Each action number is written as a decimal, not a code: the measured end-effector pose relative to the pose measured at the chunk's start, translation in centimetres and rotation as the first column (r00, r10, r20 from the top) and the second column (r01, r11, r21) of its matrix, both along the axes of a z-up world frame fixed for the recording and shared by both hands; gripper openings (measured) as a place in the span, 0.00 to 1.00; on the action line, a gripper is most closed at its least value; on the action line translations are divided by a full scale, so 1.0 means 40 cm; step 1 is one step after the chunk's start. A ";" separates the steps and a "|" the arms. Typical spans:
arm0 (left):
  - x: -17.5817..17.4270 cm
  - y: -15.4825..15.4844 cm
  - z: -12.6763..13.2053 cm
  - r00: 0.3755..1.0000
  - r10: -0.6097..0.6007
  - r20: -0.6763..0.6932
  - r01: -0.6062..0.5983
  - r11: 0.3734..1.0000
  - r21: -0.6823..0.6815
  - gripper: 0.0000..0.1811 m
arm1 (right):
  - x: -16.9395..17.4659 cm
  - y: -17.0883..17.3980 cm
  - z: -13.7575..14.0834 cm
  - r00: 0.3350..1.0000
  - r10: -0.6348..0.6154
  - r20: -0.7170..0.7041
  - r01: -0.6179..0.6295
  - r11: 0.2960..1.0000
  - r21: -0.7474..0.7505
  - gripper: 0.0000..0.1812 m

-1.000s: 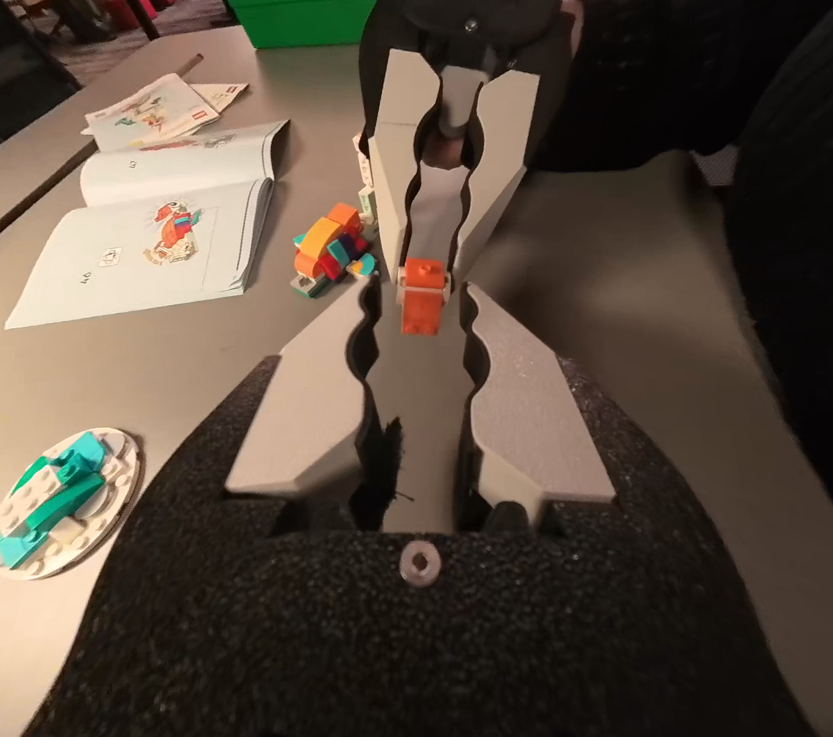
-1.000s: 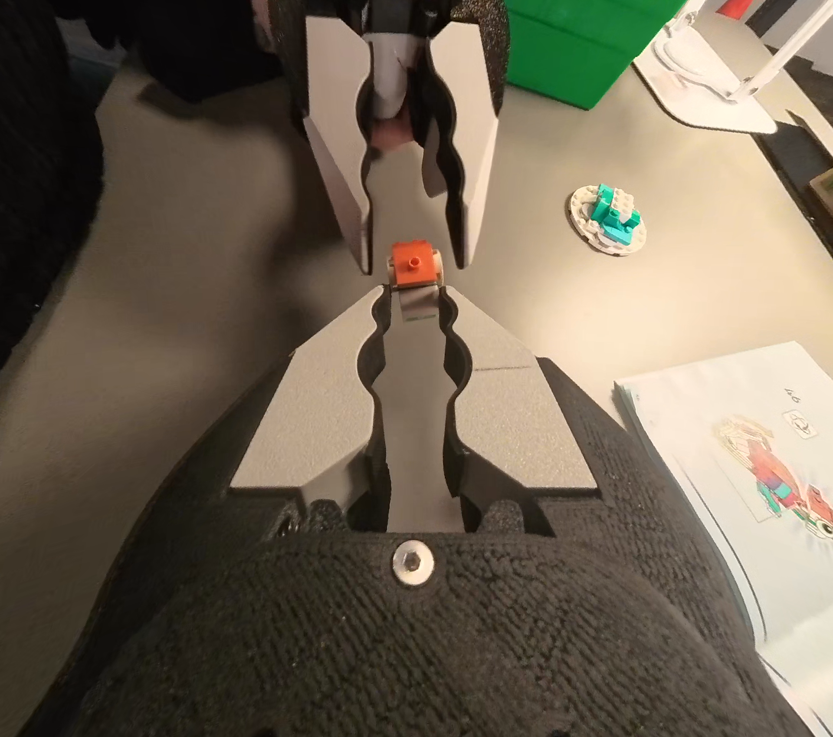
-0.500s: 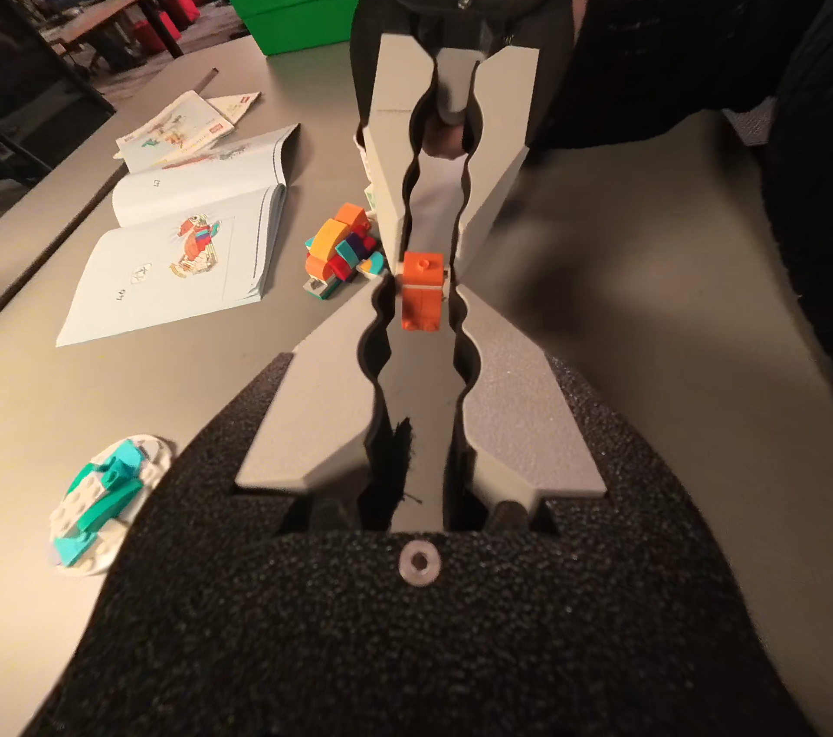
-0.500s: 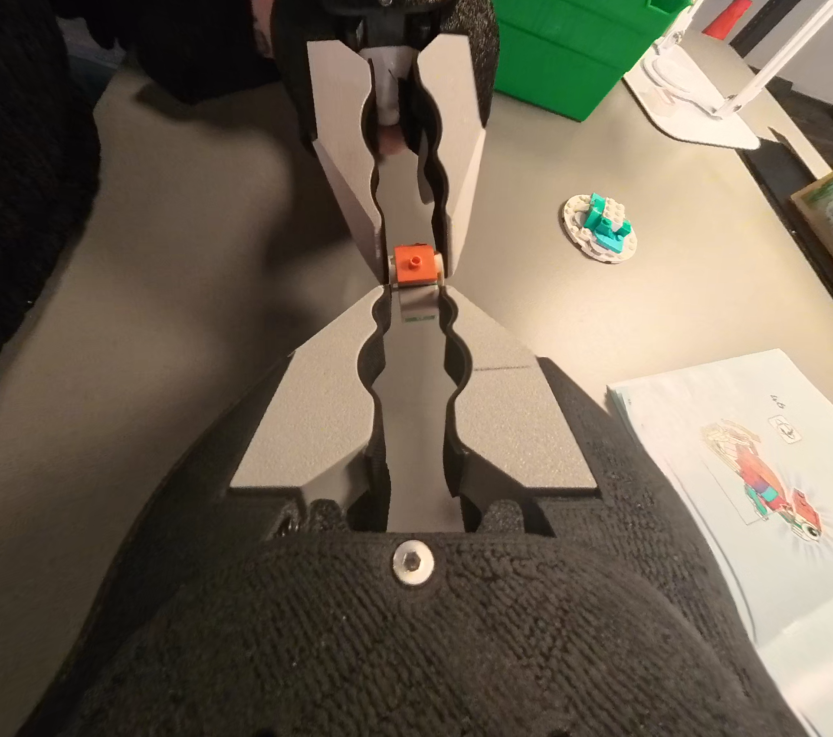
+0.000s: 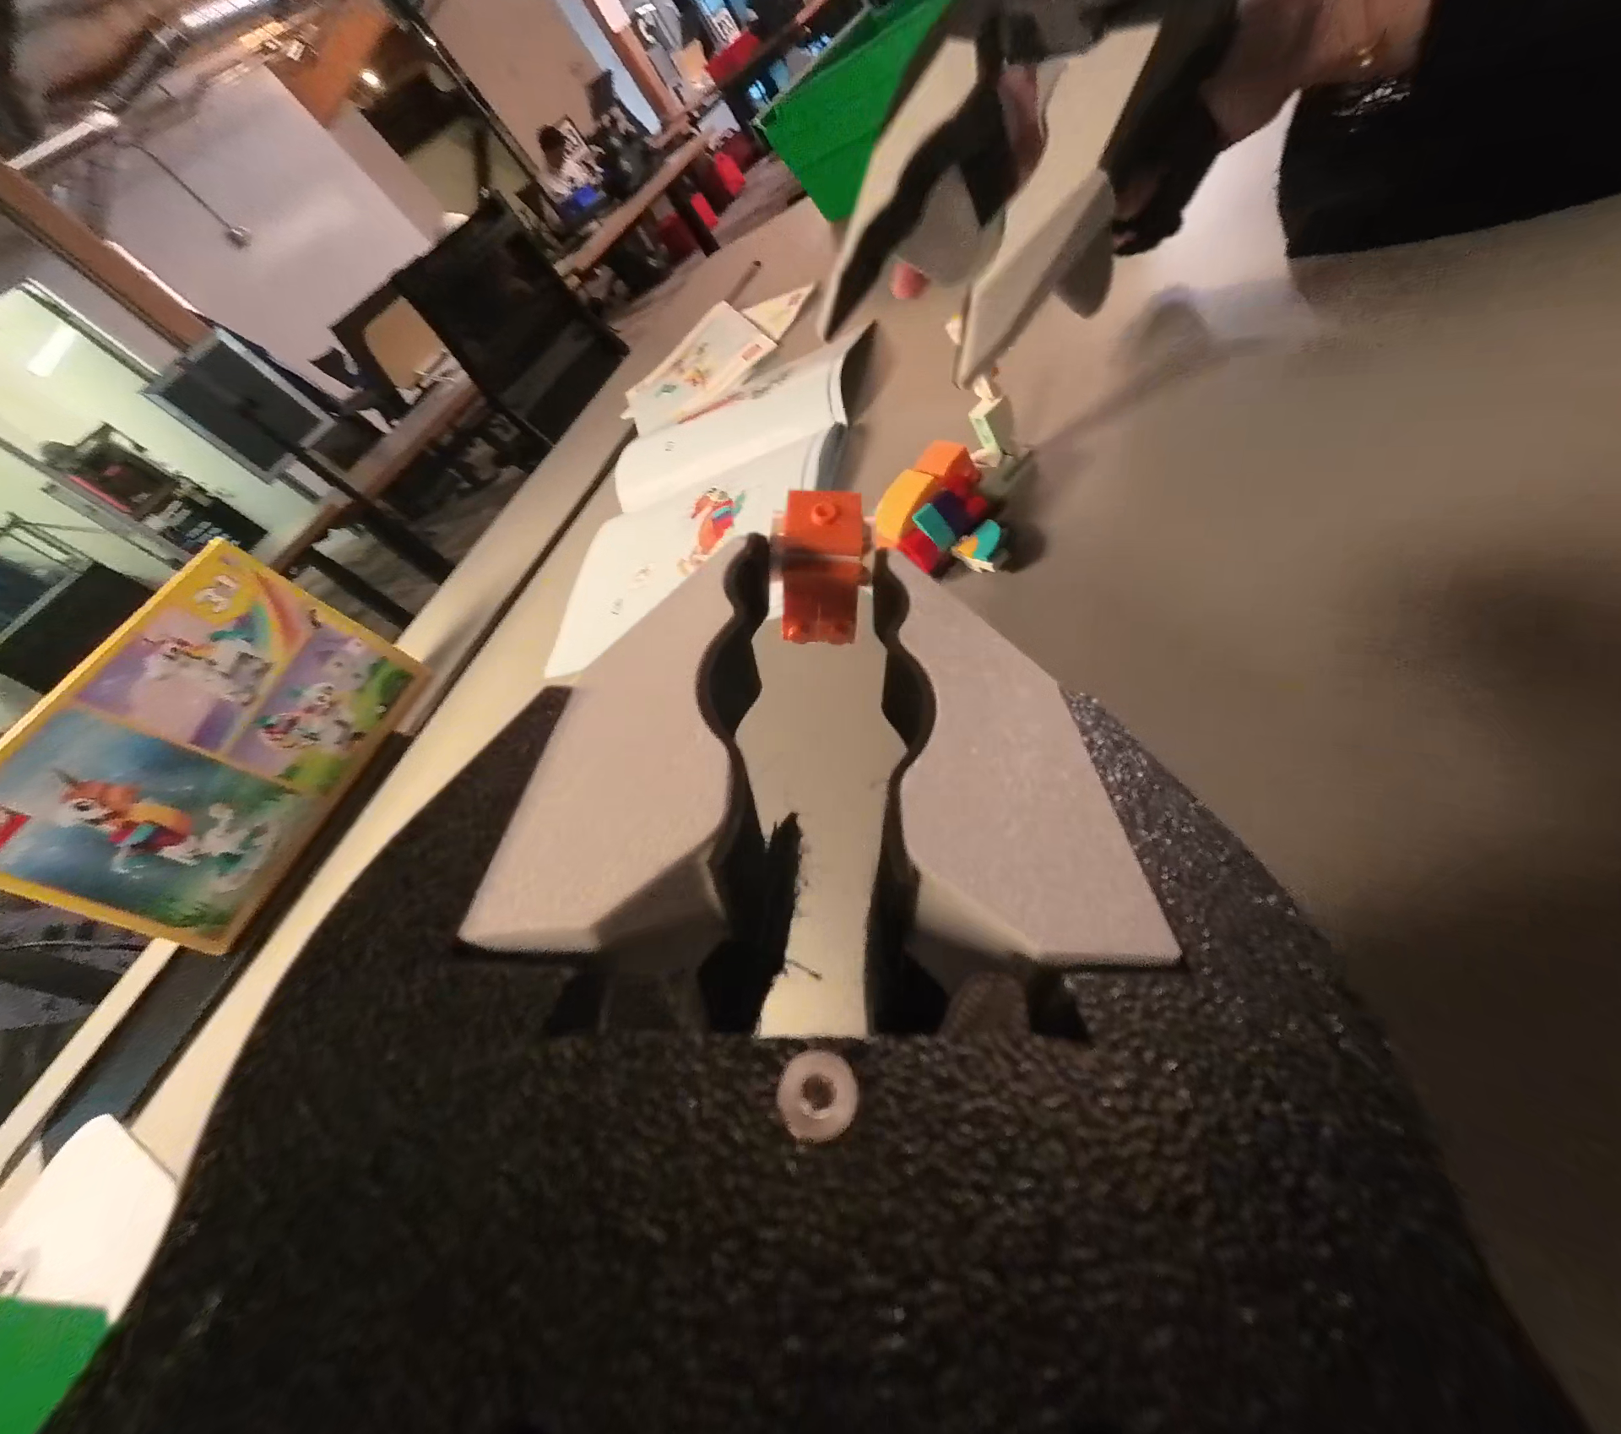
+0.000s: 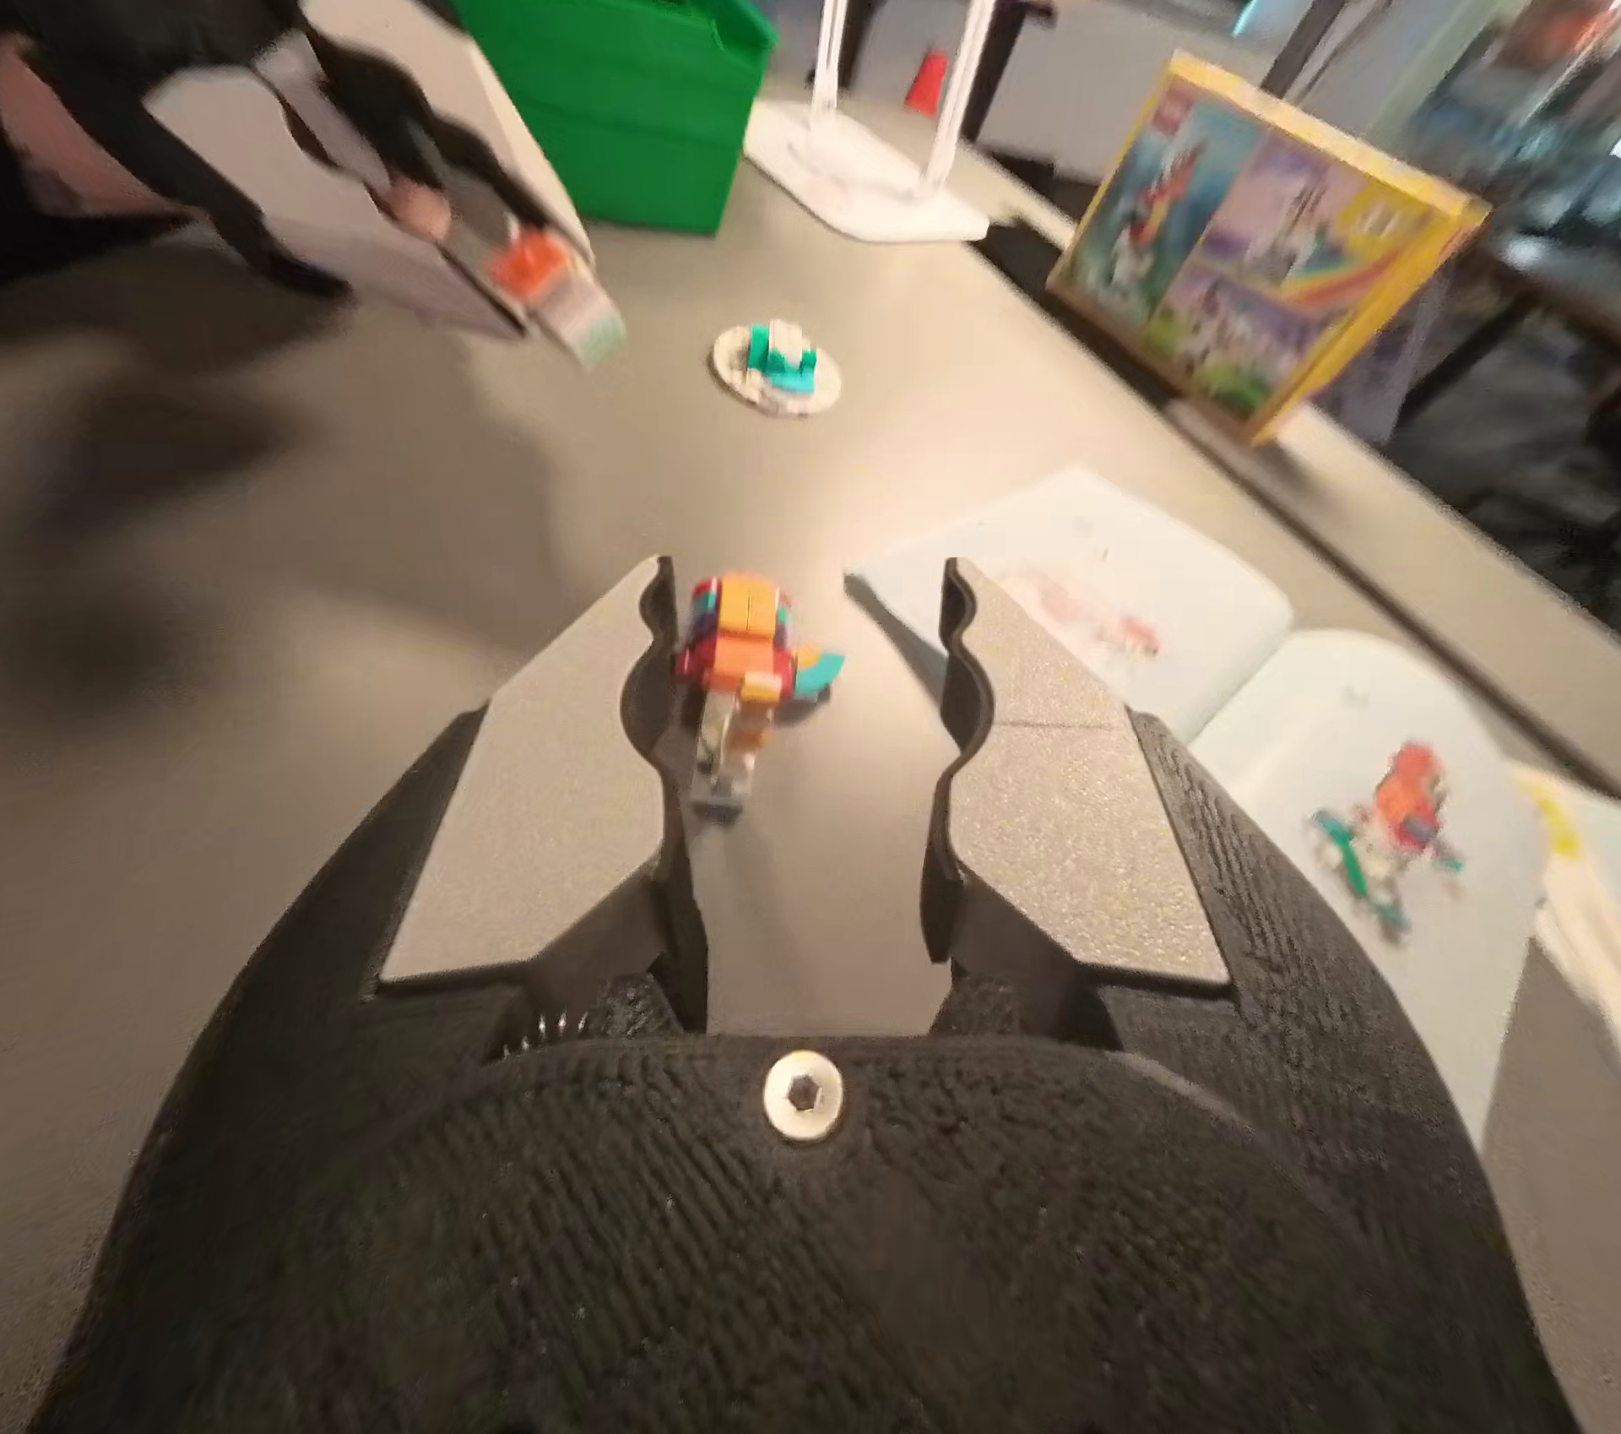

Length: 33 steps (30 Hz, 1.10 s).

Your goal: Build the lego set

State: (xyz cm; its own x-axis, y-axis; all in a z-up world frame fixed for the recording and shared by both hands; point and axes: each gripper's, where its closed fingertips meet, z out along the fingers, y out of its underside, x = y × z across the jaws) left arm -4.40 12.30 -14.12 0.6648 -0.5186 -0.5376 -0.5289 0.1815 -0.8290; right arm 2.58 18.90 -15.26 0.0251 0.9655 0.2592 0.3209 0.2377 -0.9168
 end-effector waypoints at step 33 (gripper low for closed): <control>-0.008 -0.006 0.029 0.968 0.100 -0.229 -0.038 0.964 0.262 0.12 | -0.060 -0.123 0.024 0.986 0.162 -0.039 -0.159 0.986 0.052 0.26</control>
